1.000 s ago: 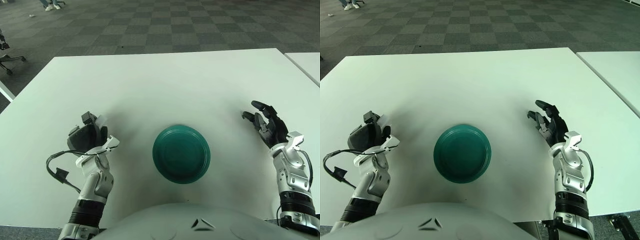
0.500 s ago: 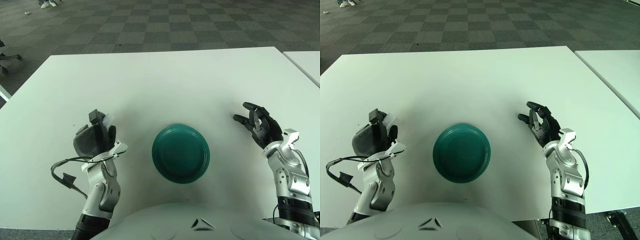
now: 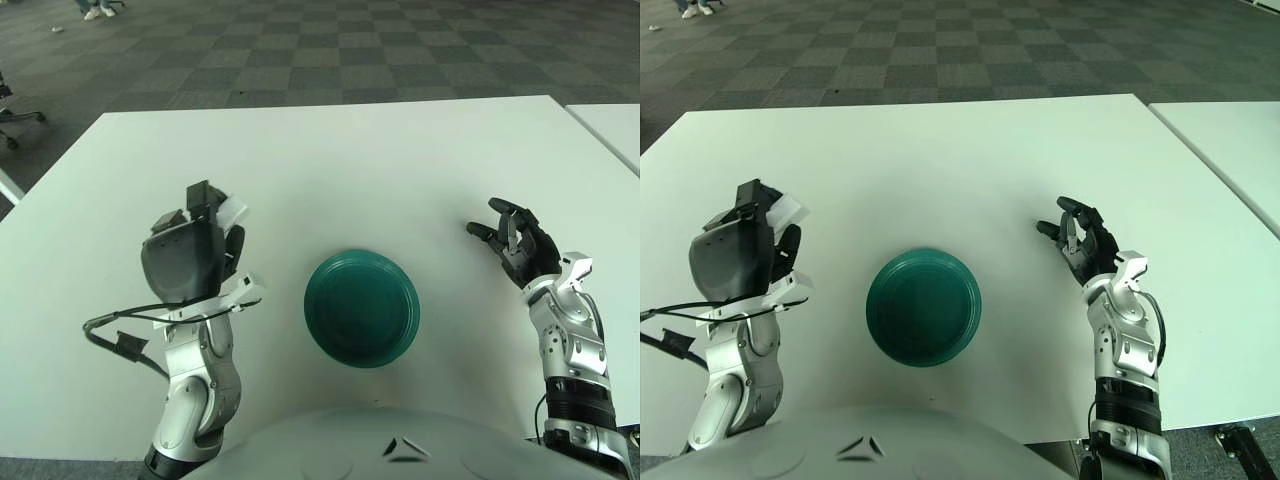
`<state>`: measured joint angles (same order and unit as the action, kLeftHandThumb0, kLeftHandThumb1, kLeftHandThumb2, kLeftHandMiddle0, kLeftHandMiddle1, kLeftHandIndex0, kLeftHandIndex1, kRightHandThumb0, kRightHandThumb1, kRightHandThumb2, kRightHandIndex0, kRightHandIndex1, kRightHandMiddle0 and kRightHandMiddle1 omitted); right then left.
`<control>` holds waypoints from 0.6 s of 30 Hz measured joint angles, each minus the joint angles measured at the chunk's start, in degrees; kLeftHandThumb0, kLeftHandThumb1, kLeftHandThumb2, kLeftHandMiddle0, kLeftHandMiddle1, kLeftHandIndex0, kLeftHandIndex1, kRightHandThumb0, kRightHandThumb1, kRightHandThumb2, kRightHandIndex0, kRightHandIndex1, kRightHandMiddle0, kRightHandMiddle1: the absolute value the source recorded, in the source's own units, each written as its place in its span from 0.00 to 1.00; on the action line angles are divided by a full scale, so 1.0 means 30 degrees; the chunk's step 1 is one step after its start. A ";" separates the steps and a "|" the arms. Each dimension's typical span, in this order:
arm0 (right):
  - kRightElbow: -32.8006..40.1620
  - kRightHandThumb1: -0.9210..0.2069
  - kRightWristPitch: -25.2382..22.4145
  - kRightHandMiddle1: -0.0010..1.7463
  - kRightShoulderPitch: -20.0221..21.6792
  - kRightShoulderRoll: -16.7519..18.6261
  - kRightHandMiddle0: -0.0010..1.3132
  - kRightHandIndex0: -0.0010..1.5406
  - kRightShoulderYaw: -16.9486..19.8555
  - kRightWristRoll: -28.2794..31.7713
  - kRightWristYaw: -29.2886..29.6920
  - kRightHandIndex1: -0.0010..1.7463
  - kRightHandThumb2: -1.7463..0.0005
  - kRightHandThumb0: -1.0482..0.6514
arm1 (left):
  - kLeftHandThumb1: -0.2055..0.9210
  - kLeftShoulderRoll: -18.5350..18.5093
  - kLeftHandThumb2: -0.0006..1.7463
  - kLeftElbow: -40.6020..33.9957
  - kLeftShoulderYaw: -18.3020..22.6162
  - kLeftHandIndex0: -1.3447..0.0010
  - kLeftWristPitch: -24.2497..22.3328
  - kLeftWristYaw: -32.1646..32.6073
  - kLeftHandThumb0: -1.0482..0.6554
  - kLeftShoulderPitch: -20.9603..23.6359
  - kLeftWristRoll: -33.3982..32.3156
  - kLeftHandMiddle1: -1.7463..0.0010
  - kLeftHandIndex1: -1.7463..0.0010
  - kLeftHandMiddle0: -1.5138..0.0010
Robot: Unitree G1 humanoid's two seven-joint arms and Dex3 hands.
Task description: Put the charger into the plate.
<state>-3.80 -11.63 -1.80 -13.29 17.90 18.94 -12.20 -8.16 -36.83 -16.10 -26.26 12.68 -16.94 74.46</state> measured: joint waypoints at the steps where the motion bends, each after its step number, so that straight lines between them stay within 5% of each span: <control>1: 0.0002 0.09 0.0067 0.57 -0.0043 0.0000 0.02 0.18 -0.0003 0.0004 -0.0102 0.46 0.61 0.29 | 0.43 0.0047 0.78 -0.0244 -0.0101 0.53 0.0210 -0.0185 0.33 -0.0110 0.0138 0.00 0.00 0.16; 9: -0.0922 0.10 0.0406 0.57 0.0470 -0.0008 0.02 0.17 -0.0096 -0.0028 -0.0287 0.48 0.62 0.28 | 0.43 0.0517 0.78 -0.0871 -0.1035 0.53 0.1738 -0.1682 0.33 -0.0386 0.0447 0.00 0.00 0.17; 15: 0.0942 0.10 -0.0045 0.57 -0.0892 0.0081 0.02 0.17 -0.0153 0.0045 -0.0266 0.47 0.62 0.28 | 0.45 0.0949 0.76 -0.1023 -0.2507 0.54 0.2969 -0.2215 0.34 -0.1040 0.0341 0.00 0.00 0.18; 18: 0.0194 0.10 0.0270 0.59 -0.0456 0.0113 0.06 0.18 -0.0302 -0.0016 -0.0374 0.49 0.62 0.28 | 0.46 0.1112 0.76 -0.0828 -0.3175 0.55 0.3470 -0.2713 0.34 -0.1266 0.0203 0.00 0.00 0.19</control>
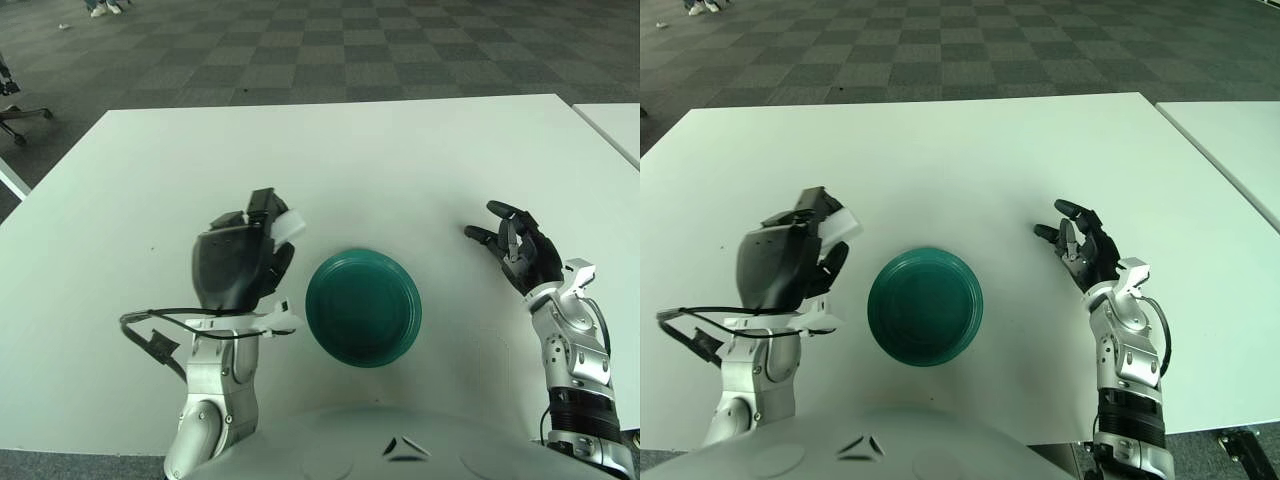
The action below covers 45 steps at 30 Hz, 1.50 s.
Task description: Put the charger into the plate.
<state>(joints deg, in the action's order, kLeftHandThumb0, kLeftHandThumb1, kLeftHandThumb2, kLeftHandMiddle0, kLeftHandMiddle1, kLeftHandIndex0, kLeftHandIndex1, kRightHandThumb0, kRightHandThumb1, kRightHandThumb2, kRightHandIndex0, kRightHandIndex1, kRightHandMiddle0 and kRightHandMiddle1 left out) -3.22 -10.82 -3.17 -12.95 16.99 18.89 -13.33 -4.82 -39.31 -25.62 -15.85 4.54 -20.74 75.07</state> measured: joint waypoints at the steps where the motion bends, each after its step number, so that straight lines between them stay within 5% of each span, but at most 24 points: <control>1: -0.0537 0.10 0.0183 0.59 0.0411 -0.0026 0.06 0.18 0.0011 -0.0047 0.0000 0.50 0.62 0.28 | 0.46 0.0018 0.76 0.0164 -0.0261 0.55 0.0216 -0.0266 0.34 0.0068 -0.0059 0.00 0.00 0.19; 15: 0.3213 0.10 -0.0578 0.56 -0.2687 0.0247 0.00 0.15 0.0197 0.0353 -0.0087 0.45 0.63 0.26 | 0.47 -0.0285 0.74 0.0728 -0.1481 0.55 0.1898 -0.4101 0.34 0.0403 -0.0324 0.00 0.00 0.26; 45: 0.6054 0.09 -0.0944 0.56 -0.4557 0.1577 0.00 0.15 -0.1238 0.0034 0.1200 0.44 0.64 0.26 | 0.48 -0.0572 0.74 0.0734 -0.1820 0.56 0.3276 -0.8049 0.34 0.0744 -0.1472 0.00 0.00 0.29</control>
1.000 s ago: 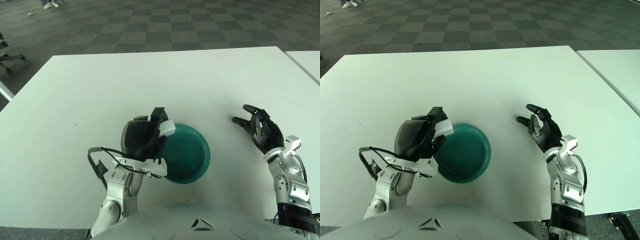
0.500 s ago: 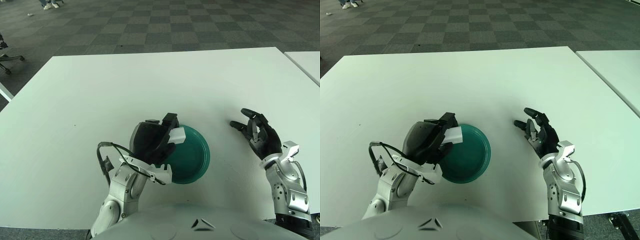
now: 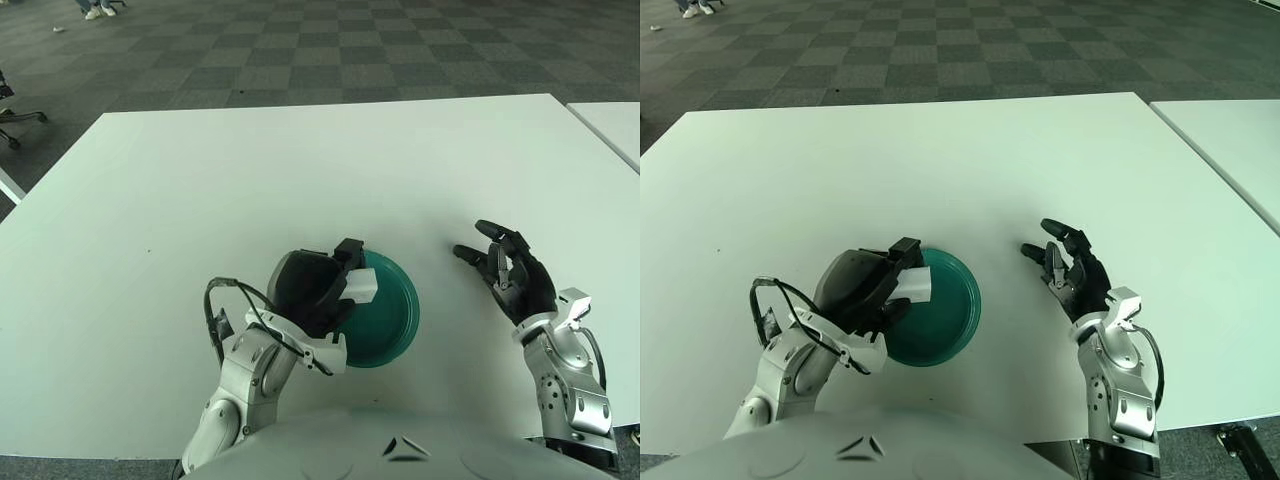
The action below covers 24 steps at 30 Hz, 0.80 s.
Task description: Put the charger into the plate.
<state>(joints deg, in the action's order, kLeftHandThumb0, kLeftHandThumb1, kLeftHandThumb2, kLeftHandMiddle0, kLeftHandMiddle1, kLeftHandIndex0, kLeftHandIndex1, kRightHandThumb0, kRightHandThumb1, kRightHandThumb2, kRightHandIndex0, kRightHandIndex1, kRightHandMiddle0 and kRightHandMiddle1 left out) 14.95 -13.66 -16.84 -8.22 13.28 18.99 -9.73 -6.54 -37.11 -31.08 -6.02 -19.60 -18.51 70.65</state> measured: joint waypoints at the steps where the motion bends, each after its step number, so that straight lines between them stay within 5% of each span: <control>1: 0.0037 0.09 -0.0001 0.56 -0.0023 0.0014 0.00 0.16 -0.0030 -0.0011 0.0034 0.44 0.64 0.26 | 0.48 -0.0001 0.73 0.0000 0.0002 0.56 0.0000 -0.0049 0.34 0.0002 -0.0016 0.00 0.00 0.29; 7: 0.0210 0.09 -0.0012 0.56 -0.0149 0.0052 0.00 0.16 -0.0179 -0.0051 0.0141 0.44 0.64 0.26 | 0.67 0.0000 0.58 0.0000 0.0003 0.68 -0.0052 -0.0214 0.37 0.0011 -0.0010 0.00 0.00 0.36; 9: 0.0256 0.09 -0.0016 0.56 -0.0176 0.0063 0.00 0.16 -0.0250 -0.0055 0.0215 0.44 0.64 0.26 | 0.80 0.0001 0.46 -0.0004 0.0002 0.74 -0.0088 -0.0340 0.38 0.0025 0.0056 0.00 0.01 0.48; 11: 0.0290 0.09 -0.0016 0.56 -0.0191 0.0088 0.00 0.16 -0.0312 -0.0056 0.0271 0.44 0.64 0.26 | 0.90 0.0008 0.43 -0.0019 -0.0008 0.82 -0.0260 -0.0804 0.22 0.0050 0.0271 0.02 0.11 0.64; 14: 0.0318 0.09 -0.0015 0.56 -0.0198 0.0108 0.00 0.16 -0.0389 -0.0056 0.0288 0.44 0.64 0.26 | 0.97 0.0034 0.47 -0.0029 -0.0061 0.94 -0.0646 -0.2028 0.07 0.0142 0.0903 0.31 0.33 0.83; 18: 0.0352 0.09 -0.0016 0.56 -0.0222 0.0116 0.00 0.16 -0.0430 -0.0066 0.0316 0.44 0.64 0.26 | 0.99 -0.0057 0.51 -0.0042 -0.0159 0.99 -0.0735 -0.3508 0.02 0.0333 0.1571 0.72 0.61 0.89; 21: 0.0374 0.09 -0.0015 0.56 -0.0236 0.0120 0.00 0.16 -0.0454 -0.0071 0.0361 0.44 0.64 0.26 | 1.00 -0.0190 0.53 -0.0043 -0.0352 1.00 -0.0563 -0.4340 0.01 0.0505 0.1758 0.89 0.77 0.94; 24: 0.0393 0.09 -0.0016 0.56 -0.0241 0.0120 0.00 0.16 -0.0494 -0.0070 0.0410 0.44 0.64 0.26 | 1.00 -0.0251 0.54 -0.0055 -0.0432 1.00 -0.0319 -0.4619 0.00 0.0591 0.1666 0.96 0.84 0.96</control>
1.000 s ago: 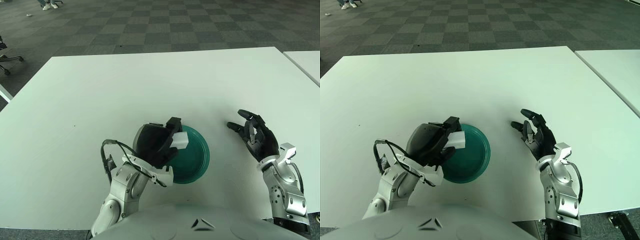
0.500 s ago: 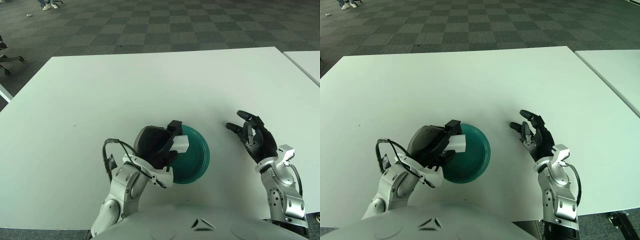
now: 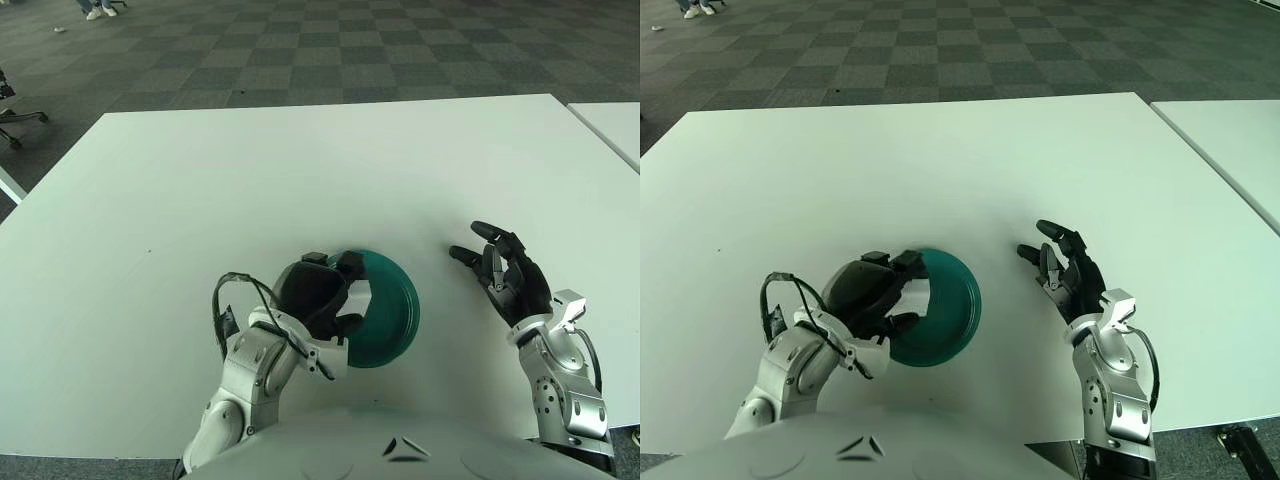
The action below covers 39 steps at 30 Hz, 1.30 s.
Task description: Put the charger into the plate.
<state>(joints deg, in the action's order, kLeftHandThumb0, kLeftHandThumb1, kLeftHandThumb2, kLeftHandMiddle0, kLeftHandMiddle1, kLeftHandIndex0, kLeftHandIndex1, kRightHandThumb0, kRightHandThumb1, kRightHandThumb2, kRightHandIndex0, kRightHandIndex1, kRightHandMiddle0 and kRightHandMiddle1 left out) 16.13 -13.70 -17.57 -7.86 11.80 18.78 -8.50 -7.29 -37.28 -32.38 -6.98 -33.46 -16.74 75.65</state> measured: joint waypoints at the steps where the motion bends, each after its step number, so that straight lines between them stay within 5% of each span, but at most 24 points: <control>1: 0.0015 0.09 -0.0001 0.56 -0.0011 0.0003 0.00 0.16 -0.0016 -0.0001 0.0014 0.44 0.64 0.26 | 1.00 -0.0008 0.54 -0.0027 -0.0005 1.00 0.0065 -0.0029 0.00 0.0008 -0.0050 0.97 0.87 0.97; 10: 0.0066 0.09 0.0000 0.56 -0.0074 0.0005 0.00 0.16 -0.0048 0.0003 0.0043 0.44 0.64 0.26 | 1.00 -0.0017 0.54 -0.0283 0.0085 1.00 0.0342 0.0183 0.00 -0.0031 -0.0352 1.00 0.99 1.00; 22: 0.0220 0.09 0.0004 0.56 -0.0222 0.0014 0.00 0.16 -0.0142 0.0002 0.0073 0.44 0.65 0.26 | 1.00 0.0322 0.51 -0.0264 0.0539 0.97 0.0481 0.2296 0.00 -0.0283 -0.1095 1.00 0.99 1.00; 28: 0.0322 0.09 0.0012 0.56 -0.0299 0.0013 0.00 0.16 -0.0149 0.0017 0.0068 0.44 0.65 0.26 | 1.00 0.1326 0.40 0.0008 0.1925 0.99 0.0604 0.6799 0.04 -0.1093 -0.3850 0.97 0.55 0.82; 32: 0.0337 0.09 0.0019 0.56 -0.0325 0.0008 0.00 0.16 -0.0141 0.0023 0.0064 0.44 0.65 0.26 | 1.00 0.1993 0.36 0.0545 0.2959 0.97 0.1788 0.9932 0.08 -0.1891 -0.6513 0.95 0.44 0.75; 39: 0.0338 0.09 0.0018 0.56 -0.0346 0.0004 0.00 0.16 -0.0130 0.0034 0.0041 0.44 0.65 0.26 | 1.00 0.3535 0.36 0.2398 0.4556 0.89 0.5661 1.4772 0.16 -0.2981 -1.2343 0.66 0.32 0.78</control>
<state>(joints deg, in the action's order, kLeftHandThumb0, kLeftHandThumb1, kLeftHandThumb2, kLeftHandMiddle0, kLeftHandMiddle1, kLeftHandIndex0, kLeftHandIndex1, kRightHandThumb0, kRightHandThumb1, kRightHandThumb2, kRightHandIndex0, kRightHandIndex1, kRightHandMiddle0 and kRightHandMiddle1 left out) 17.14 -13.65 -18.60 -7.84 11.41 18.88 -8.37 3.32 -30.08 -18.71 10.01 10.86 -25.68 38.62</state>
